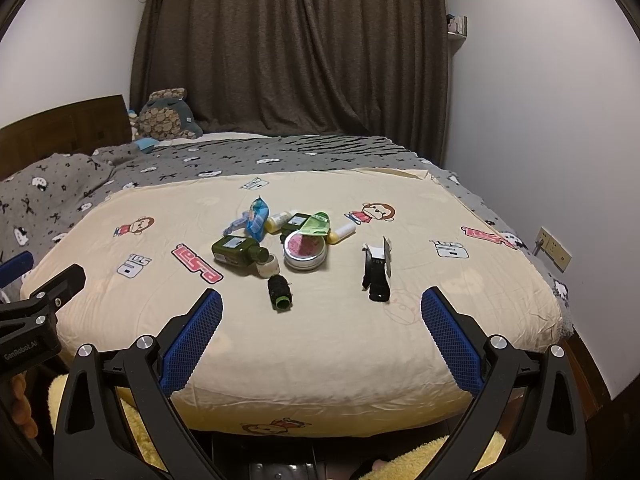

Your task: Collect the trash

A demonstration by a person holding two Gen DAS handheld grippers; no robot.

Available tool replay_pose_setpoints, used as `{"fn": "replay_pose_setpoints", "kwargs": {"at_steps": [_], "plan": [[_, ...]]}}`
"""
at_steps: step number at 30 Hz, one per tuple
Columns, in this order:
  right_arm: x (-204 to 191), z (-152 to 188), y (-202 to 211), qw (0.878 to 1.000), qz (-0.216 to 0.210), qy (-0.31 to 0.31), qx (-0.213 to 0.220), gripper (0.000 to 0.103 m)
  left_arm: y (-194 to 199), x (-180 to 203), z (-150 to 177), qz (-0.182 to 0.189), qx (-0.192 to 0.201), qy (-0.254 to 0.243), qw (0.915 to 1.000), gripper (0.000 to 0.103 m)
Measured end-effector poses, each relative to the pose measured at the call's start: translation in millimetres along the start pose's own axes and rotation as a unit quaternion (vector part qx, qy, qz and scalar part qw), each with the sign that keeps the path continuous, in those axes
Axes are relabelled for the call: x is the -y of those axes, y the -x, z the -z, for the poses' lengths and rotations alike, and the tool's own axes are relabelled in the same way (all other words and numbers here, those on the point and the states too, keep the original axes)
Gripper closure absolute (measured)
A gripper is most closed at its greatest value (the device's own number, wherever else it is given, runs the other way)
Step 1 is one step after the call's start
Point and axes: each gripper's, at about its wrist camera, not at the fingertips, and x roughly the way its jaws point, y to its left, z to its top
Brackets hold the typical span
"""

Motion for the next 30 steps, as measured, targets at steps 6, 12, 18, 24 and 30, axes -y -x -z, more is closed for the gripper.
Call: {"fn": "replay_pose_setpoints", "kwargs": {"at_steps": [6, 12, 18, 24, 30], "plan": [[-0.3, -0.1, 1.1, 1.000, 0.001, 0.000, 0.000, 0.003, 0.1, 0.4, -0.3, 0.000, 0.001, 0.000, 1.0000, 0.008], [2.3, 0.1, 0.8, 1.000, 0.002, -0.001, 0.001, 0.003, 0.5, 0.3, -0.6, -0.002, 0.002, -0.002, 1.0000, 0.008], [2.2, 0.2, 0.9, 1.000, 0.002, -0.001, 0.001, 0.003, 0.7, 1.2, -0.5, -0.002, 0.004, -0.002, 1.0000, 0.008], [2.7, 0.2, 0.8, 1.000, 0.003, 0.000, 0.002, 0.003, 0.0, 1.4, -1.6, -0.005, 0.005, -0.004, 1.0000, 0.008], [4.2, 0.0, 1.0, 1.000, 0.004, 0.001, 0.002, 0.003, 0.8, 0.7, -0.7, -0.005, 0.006, -0.004, 1.0000, 0.008]]}}
